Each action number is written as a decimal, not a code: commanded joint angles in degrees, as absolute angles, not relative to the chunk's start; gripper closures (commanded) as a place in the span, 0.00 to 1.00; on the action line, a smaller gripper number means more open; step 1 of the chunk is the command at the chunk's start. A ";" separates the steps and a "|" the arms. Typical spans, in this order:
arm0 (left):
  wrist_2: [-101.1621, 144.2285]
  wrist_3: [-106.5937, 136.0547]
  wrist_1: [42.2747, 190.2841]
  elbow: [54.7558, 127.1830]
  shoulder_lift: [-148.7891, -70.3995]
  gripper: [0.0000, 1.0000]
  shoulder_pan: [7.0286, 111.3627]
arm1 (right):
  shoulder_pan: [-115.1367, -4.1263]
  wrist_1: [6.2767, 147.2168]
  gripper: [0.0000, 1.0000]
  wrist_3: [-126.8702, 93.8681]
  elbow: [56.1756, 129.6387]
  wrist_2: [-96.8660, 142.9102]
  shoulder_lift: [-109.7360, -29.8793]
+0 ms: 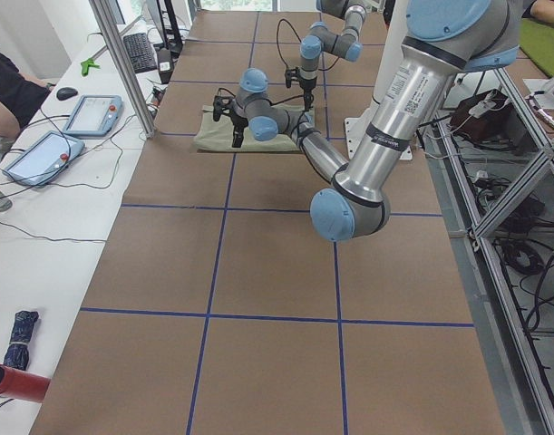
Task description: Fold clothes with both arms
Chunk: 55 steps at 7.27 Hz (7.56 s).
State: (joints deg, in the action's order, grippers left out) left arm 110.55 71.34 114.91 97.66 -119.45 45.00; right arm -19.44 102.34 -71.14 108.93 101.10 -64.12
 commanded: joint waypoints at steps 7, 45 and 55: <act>110.57 71.28 115.05 97.47 -119.53 0.00 44.82 | -19.51 102.22 0.00 -69.87 107.75 101.51 -65.83; 110.13 71.10 116.54 96.24 -120.15 0.00 43.68 | -29.36 96.86 0.00 -52.56 102.83 108.73 -69.07; 107.75 71.19 116.10 100.54 -120.24 0.00 43.77 | -29.63 96.68 0.00 -52.56 97.91 108.90 -60.73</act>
